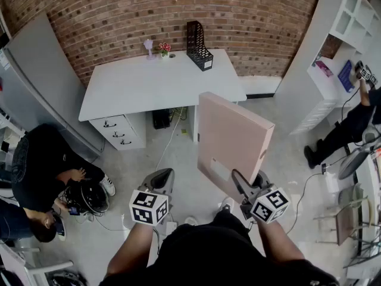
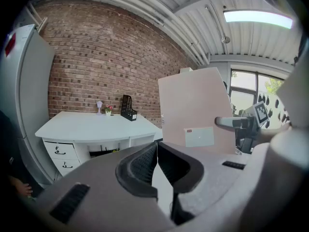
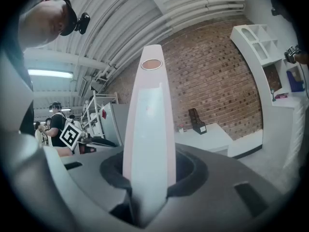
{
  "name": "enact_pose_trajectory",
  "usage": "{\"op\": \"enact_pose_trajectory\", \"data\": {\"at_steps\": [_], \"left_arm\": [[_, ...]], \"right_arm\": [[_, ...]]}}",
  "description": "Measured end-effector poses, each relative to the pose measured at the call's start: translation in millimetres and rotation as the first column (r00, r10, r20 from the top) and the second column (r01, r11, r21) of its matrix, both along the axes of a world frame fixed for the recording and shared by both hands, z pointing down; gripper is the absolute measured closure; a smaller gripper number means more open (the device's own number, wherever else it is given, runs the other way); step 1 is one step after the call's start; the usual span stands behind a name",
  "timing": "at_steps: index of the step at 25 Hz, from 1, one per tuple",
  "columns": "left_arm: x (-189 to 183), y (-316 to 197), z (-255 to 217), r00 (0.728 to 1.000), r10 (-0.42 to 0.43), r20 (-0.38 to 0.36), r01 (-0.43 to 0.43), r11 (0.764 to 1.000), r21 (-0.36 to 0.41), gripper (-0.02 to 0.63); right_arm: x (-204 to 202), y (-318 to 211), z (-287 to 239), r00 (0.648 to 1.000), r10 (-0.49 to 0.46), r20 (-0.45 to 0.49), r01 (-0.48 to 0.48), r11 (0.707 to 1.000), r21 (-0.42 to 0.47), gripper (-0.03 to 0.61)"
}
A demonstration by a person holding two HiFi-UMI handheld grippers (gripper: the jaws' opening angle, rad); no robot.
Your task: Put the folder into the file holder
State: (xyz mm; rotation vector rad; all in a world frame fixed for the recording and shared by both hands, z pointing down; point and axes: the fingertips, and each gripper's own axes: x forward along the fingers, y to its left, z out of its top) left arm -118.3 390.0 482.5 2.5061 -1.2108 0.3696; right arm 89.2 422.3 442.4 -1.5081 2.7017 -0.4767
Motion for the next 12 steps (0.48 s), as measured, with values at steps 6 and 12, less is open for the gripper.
{"op": "enact_pose_trajectory", "data": {"at_steps": [6,12], "left_arm": [[2.2,4.9,-2.6,1.000,0.014,-0.004,-0.014,1.000,0.004,0.607],[-1.7,7.9,2.0,1.000,0.020,0.004,-0.020,1.000,-0.013,0.607]], "right_arm": [[-1.1,2.2,0.2,1.000,-0.006,-0.017,0.006,1.000,-0.006,0.425],[-6.6,5.9,-2.3,1.000,-0.014,-0.012,0.014,1.000,0.011,0.418]]}}
